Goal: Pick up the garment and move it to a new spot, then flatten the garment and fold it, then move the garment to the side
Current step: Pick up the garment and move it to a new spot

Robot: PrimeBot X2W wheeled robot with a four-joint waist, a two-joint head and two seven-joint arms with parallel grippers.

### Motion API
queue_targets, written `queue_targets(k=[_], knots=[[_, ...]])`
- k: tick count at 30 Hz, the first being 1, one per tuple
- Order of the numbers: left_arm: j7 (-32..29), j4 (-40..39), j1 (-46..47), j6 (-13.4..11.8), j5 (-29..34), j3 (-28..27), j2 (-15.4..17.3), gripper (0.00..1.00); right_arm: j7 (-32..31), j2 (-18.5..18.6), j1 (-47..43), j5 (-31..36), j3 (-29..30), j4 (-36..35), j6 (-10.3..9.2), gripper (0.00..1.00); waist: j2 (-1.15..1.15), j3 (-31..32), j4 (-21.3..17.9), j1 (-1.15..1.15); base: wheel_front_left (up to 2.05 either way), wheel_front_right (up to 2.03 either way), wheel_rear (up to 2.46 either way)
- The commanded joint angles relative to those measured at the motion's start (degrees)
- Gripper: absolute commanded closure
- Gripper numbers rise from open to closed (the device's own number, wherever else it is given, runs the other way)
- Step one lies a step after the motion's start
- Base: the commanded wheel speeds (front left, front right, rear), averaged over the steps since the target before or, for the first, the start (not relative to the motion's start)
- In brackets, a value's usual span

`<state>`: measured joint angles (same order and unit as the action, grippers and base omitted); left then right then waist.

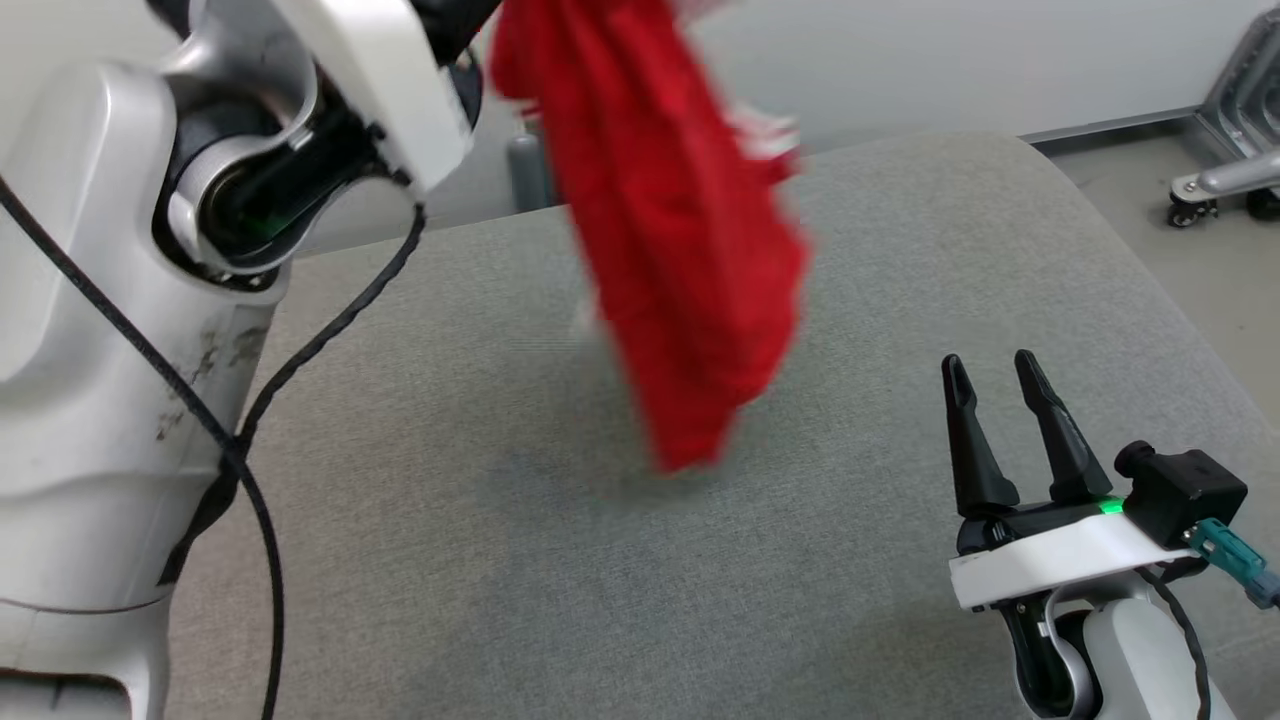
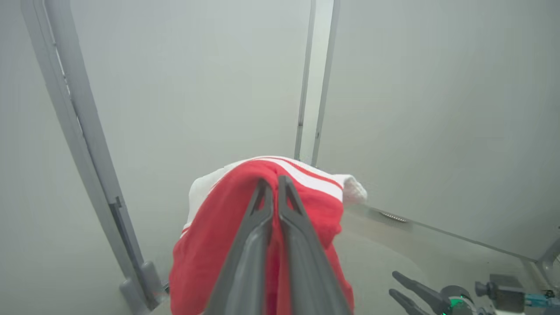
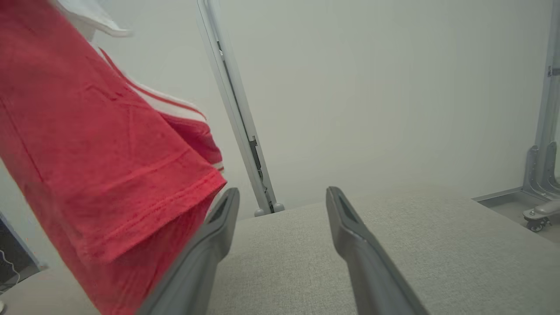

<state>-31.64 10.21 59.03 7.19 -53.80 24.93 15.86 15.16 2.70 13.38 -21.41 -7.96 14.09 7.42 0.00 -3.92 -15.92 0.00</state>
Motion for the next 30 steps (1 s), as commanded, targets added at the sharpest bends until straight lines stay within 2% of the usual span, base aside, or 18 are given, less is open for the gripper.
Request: queue_targets(k=[1,5,9,14,16,17,22,26,28,30], knots=[[0.95,0.60,0.37,-0.11,-0.34,-0.47,-0.30,1.00,0.10,0.35,-0.51,0.15,0.29,-0.17,0.13,0.00,0.00,-0.26,-0.46,0.00,0.00,0.00,0.00],[3.62,1.35,-2.08,-0.25,-1.56,-2.05,-0.71,1.00,0.10,0.37,-0.75,0.50,1.33,-0.60,0.13,0.00,0.00,-0.61,-0.47,0.00,0.00,0.00,0.00],[7.27,2.13,-10.57,-0.12,-1.60,-3.71,2.21,1.00,0.10,0.35,-0.96,0.91,1.94,-0.66,0.13,0.00,0.00,-1.72,0.53,0.00,0.00,0.00,0.00],[16.62,6.47,-24.30,0.29,-3.01,-6.67,4.98,1.00,0.10,0.38,-0.44,0.95,1.41,-0.17,0.13,0.00,0.00,-3.53,1.96,0.00,0.00,0.00,0.00],[20.97,9.31,-28.22,0.32,-1.86,-6.52,6.09,1.00,0.10,0.37,0.03,1.06,1.19,0.00,0.13,0.00,0.00,-4.08,2.48,0.00,0.00,0.00,0.00],[20.97,9.31,-28.22,0.32,-1.86,-6.52,6.09,1.00,0.10,0.37,0.03,1.06,1.19,0.00,0.13,0.00,0.00,-4.08,2.48,0.00,0.00,0.00,0.00],[29.11,16.92,-33.67,0.34,-1.10,-4.70,6.90,1.00,0.10,0.39,0.43,1.94,1.14,0.55,0.13,0.00,0.00,-4.45,3.94,0.00,0.00,0.00,0.00],[31.51,21.24,-34.35,0.30,-1.61,-2.55,6.69,1.00,0.10,0.37,0.43,2.60,1.29,0.72,0.13,0.00,0.00,-4.44,5.45,0.00,0.00,0.00,0.00],[32.02,23.48,-33.83,0.30,-1.87,-1.72,6.65,0.73,0.10,0.39,0.51,2.86,1.31,0.88,0.13,0.00,0.00,-4.42,6.17,0.00,0.00,0.00,0.00],[32.44,25.87,-33.09,0.30,-2.34,-1.28,6.31,0.60,0.10,0.37,0.66,2.90,1.19,1.04,0.13,0.00,0.00,-4.41,6.77,0.00,0.00,0.00,0.00]])
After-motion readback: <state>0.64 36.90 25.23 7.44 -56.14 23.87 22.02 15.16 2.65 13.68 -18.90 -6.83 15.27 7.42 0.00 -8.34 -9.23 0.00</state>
